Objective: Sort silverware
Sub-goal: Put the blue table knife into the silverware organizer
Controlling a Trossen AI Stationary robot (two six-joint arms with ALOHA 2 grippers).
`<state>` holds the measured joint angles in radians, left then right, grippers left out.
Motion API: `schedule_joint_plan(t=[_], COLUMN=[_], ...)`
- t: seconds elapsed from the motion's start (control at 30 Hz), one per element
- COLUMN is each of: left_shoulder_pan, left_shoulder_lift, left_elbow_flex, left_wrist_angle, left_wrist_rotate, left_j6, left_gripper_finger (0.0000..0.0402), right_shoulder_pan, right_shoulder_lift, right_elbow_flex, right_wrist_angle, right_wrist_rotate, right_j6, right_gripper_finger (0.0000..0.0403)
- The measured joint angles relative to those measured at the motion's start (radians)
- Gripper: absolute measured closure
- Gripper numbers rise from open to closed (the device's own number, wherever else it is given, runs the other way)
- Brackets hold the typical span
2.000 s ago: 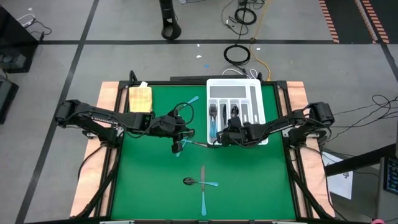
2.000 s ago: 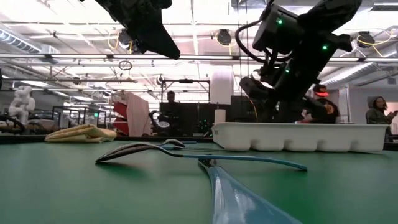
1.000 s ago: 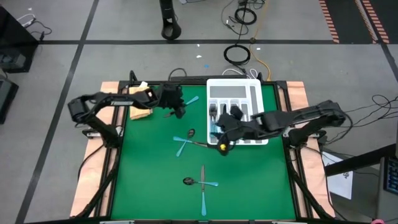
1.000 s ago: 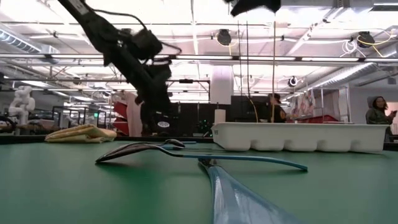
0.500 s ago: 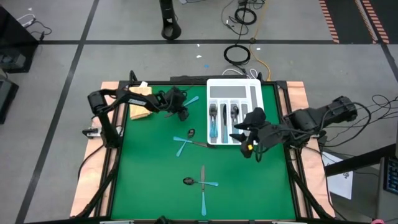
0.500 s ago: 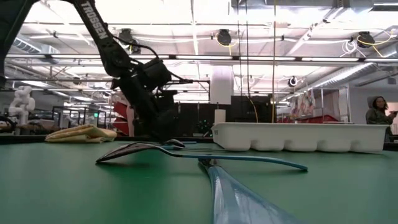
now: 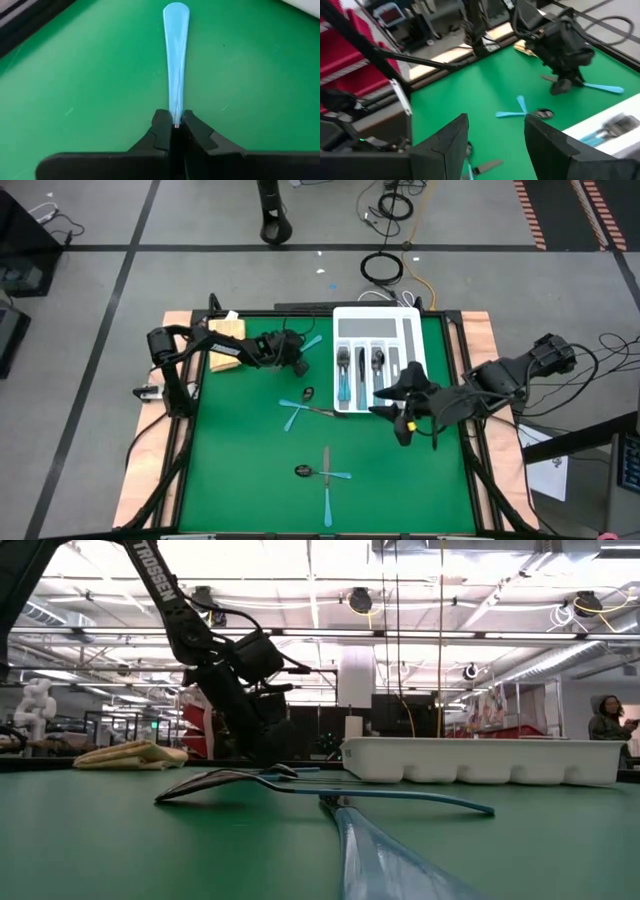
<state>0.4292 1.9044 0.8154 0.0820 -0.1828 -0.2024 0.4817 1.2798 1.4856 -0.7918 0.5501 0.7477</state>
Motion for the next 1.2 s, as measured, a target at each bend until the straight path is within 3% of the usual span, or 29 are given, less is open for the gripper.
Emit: schedule_joint_plan(t=[0.27,0.33,0.6,0.73,0.83,0.9,1.0,1.07,1.2], left_shoulder_pan=[-0.017,-0.019,-0.052,-0.096,-0.117,-0.119,-0.115,-0.115,-0.114], left_shoulder_lift=[-0.12,-0.165,-0.312,-0.373,-0.415,-0.454,-0.524,-0.573,-0.665], left_elbow_flex=[-0.008,-0.004,-0.007,-0.005,-0.005,-0.005,-0.021,-0.035,-0.057], left_wrist_angle=[-0.095,-0.143,-0.297,-0.326,-0.407,-0.47,-0.504,-0.526,-0.548], left_wrist_rotate=[0.144,0.171,0.139,0.136,0.07,0.017,0.013,0.002,-0.024], left_j6=[-0.028,-0.03,0.015,0.081,0.065,0.033,0.023,0.005,-0.027], left_gripper_finger=[0.0379,0.0398,0.04,0.04,0.04,0.04,0.04,0.04,0.04], right_shoulder_pan=[0.011,0.011,-0.005,-0.139,-0.289,-0.384,-0.51,-0.58,-0.67], right_shoulder_lift=[0.001,0.002,0.003,0.049,0.124,0.18,0.267,0.329,0.464], right_elbow_flex=[0.0,0.0,0.0,0.0,0.0,0.0,0.0,0.0,0.0], right_wrist_angle=[-0.009,-0.034,-0.122,-0.14,-0.027,0.071,0.214,0.293,0.38], right_wrist_rotate=[0.02,0.061,0.232,0.247,0.099,-0.06,-0.362,-0.508,-0.581], right_j6=[-0.037,-0.048,-0.175,-0.361,-0.554,-0.683,-0.815,-0.875,-1.035], right_gripper_finger=[0.0222,0.0222,0.0222,0.0222,0.0222,0.0222,0.0222,0.0222,0.0222])
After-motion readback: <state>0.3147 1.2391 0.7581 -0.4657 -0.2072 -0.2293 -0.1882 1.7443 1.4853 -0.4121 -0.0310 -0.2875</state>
